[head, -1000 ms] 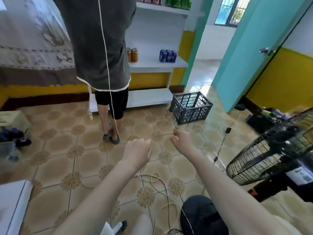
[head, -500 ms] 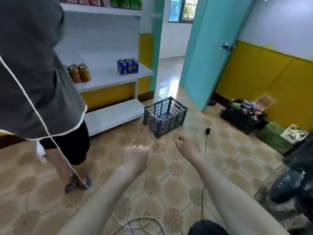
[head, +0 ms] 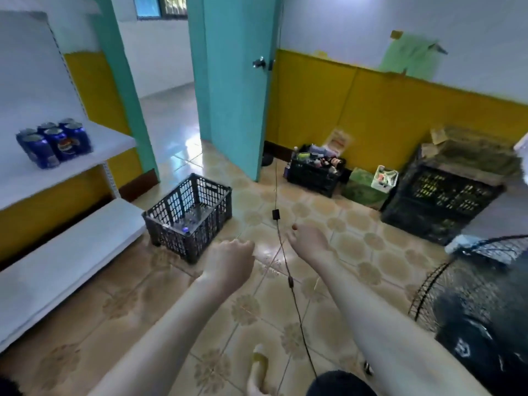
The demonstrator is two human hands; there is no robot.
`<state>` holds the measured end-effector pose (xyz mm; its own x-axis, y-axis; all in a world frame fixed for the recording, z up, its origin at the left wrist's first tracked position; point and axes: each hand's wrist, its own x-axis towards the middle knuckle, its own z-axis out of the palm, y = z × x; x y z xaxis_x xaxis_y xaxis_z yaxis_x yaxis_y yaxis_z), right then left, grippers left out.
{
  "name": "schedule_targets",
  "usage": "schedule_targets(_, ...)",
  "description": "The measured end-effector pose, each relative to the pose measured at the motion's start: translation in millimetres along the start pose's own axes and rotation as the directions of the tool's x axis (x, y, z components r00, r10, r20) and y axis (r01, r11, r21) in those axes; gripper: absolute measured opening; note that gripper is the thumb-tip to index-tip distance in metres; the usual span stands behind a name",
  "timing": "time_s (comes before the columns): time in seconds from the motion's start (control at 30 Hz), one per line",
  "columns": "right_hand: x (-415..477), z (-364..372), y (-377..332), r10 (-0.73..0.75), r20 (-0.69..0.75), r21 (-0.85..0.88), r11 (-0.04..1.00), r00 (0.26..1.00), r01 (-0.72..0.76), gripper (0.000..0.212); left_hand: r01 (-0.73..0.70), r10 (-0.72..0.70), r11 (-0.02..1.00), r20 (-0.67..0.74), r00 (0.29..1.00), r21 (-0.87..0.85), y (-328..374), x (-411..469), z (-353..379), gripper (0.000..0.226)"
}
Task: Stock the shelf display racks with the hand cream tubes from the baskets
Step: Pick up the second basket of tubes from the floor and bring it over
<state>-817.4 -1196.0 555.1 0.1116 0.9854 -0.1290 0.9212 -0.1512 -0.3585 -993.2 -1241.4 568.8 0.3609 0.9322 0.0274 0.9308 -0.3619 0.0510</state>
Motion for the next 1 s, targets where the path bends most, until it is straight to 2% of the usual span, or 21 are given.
schedule_targets(0.27,175,-38,38,0.132,-0.031,-0.061,0.989,0.991,-0.134,0.039,-0.135,0.136,0.991,0.013,0.991,-0.024,-4,205,6,0.02)
schedule_targets(0.4,246,-71,62,0.185,-0.071,0.001,0.983,0.98,-0.185,0.042,-0.191,0.193,0.978,0.016,0.981,-0.078,1,299,6,0.02)
schedule_targets(0.6,332,-100,90,0.25,-0.106,0.043,0.968,0.962,-0.247,0.032,-0.258,0.27,0.955,0.067,0.961,-0.145,5,410,12,0.022)
schedule_targets(0.8,428,-112,110,0.298,-0.18,0.065,0.954,0.937,-0.291,0.027,-0.292,0.294,0.954,0.011,0.956,-0.072,-13,524,13,0.018)
schedule_targets(1.0,489,-144,130,0.385,-0.245,0.087,0.923,0.89,-0.376,0.028,-0.376,0.382,0.92,0.045,0.923,-0.11,-7,617,3,0.021)
